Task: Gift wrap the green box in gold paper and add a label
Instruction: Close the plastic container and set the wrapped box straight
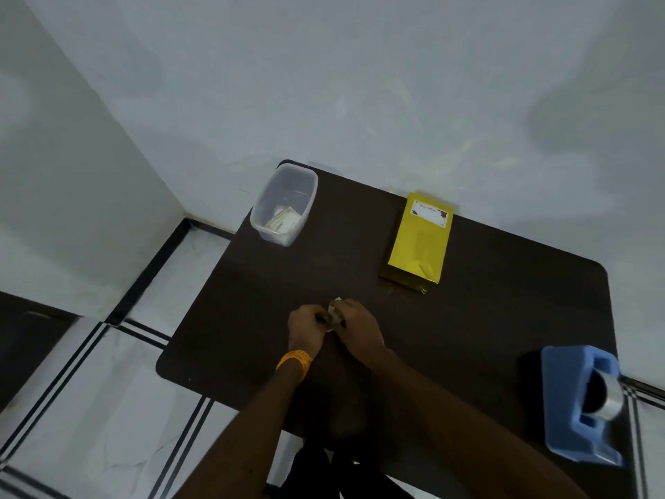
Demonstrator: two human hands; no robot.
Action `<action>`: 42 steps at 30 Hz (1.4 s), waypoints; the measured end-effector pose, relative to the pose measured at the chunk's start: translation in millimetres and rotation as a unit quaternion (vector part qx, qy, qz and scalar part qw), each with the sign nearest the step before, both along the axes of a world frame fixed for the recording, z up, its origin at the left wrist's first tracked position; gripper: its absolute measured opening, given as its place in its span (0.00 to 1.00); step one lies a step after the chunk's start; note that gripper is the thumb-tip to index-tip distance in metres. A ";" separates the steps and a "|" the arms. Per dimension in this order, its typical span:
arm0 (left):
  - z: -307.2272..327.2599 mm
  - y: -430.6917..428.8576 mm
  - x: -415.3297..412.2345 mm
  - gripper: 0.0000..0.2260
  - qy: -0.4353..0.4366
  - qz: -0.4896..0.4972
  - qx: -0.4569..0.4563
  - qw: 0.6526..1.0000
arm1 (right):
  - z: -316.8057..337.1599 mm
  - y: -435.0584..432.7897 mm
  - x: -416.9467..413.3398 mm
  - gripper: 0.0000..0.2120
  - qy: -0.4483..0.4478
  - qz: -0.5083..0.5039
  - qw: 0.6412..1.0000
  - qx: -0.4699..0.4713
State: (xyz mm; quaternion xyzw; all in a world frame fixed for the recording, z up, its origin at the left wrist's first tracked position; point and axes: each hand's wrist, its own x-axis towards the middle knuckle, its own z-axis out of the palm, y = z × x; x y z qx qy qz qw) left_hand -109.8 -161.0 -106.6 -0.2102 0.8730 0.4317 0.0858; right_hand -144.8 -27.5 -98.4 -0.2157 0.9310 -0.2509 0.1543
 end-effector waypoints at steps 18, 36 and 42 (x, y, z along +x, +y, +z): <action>77.1 56.2 -85.2 0.07 0.154 -0.074 0.170 0.971 | 88.6 68.3 -52.0 0.04 -0.122 -0.307 0.885 -0.328; 132.1 199.6 -109.5 0.04 0.088 -0.217 0.290 0.928 | 156.7 222.9 -8.8 0.08 -0.058 -0.353 0.845 -0.397; 152.3 270.9 -99.8 0.08 0.102 -0.263 0.319 0.905 | 160.9 287.5 3.6 0.05 -0.006 -0.416 0.818 -0.397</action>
